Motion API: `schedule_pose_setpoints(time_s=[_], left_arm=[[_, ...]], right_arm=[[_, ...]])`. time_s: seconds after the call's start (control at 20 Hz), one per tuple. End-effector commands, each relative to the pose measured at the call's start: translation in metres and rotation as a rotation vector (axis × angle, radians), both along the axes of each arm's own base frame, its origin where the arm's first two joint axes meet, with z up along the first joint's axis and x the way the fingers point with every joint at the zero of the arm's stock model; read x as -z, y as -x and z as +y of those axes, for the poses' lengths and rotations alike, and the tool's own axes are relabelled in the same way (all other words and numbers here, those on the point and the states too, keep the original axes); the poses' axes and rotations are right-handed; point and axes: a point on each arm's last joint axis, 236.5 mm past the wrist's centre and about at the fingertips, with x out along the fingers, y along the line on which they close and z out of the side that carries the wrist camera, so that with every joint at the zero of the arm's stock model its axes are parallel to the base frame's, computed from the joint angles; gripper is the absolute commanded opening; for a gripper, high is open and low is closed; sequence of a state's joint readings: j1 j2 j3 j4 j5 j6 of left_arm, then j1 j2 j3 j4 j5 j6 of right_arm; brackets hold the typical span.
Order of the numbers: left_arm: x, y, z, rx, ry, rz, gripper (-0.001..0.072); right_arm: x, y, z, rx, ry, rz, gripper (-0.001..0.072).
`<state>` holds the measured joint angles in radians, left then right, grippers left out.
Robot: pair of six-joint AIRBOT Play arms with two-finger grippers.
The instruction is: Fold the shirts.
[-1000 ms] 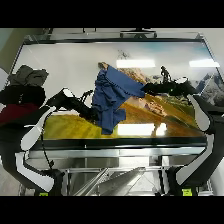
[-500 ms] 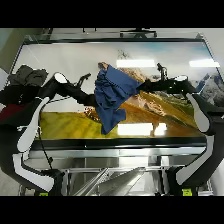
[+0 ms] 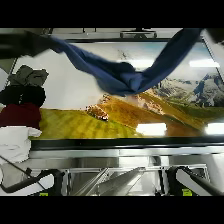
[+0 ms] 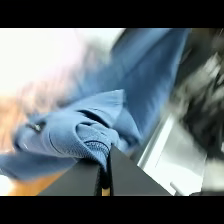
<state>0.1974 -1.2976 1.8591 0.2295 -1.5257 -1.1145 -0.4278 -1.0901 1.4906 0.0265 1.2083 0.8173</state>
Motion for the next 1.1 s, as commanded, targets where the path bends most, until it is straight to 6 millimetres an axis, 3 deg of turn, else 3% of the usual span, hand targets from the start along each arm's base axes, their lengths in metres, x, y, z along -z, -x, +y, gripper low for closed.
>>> schedule_pose_setpoints(time_s=[0.0, 0.05, 0.15, 0.25, 0.45, 0.5, 0.6, 0.7, 0.8, 0.9, 1.05], left_arm=[[-0.094, 0.087, 0.02, 0.0, 0.1, -0.262, 0.0022], [-0.095, 0.093, 0.028, -0.059, 0.055, -0.288, 0.0022], [-0.098, 0.092, 0.051, -0.209, 0.003, -0.321, 0.0022], [-0.094, 0.084, 0.07, -0.315, 0.034, -0.301, 0.0023], [-0.036, 0.053, 0.099, -0.36, 0.138, -0.092, 0.0023], [-0.021, 0.047, 0.104, -0.362, 0.167, -0.04, 0.0023], [0.001, 0.05, 0.101, -0.308, 0.176, 0.001, 0.0023], [-0.004, 0.077, 0.082, -0.189, 0.202, -0.042, 0.0022], [-0.025, 0.107, 0.058, -0.092, 0.223, -0.115, 0.0023], [-0.051, 0.143, 0.033, 0.0, 0.268, -0.203, 0.0023], [-0.084, 0.195, 0.01, 0.116, 0.337, -0.332, 0.0023]], right_arm=[[-0.073, 0.102, 0.019, 0.16, 0.117, -0.224, 0.0012], [-0.081, 0.118, 0.021, 0.233, 0.172, -0.27, 0.0012], [-0.089, 0.135, 0.006, 0.451, 0.267, -0.308, 0.0012], [-0.083, 0.141, -0.014, 0.593, 0.294, -0.251, 0.0012], [-0.017, 0.113, -0.075, 0.774, 0.295, 0.064, 0.0012], [0.0, 0.106, -0.08, 0.767, 0.297, 0.116, 0.0012], [0.023, 0.103, -0.076, 0.725, 0.314, 0.191, 0.0012], [0.022, 0.11, -0.057, 0.658, 0.315, 0.181, 0.0012], [0.002, 0.128, -0.026, 0.577, 0.303, 0.083, 0.0012], [-0.027, 0.159, 0.01, 0.505, 0.301, -0.072, 0.0012], [-0.056, 0.19, 0.02, 0.565, 0.314, -0.233, 0.0012]])
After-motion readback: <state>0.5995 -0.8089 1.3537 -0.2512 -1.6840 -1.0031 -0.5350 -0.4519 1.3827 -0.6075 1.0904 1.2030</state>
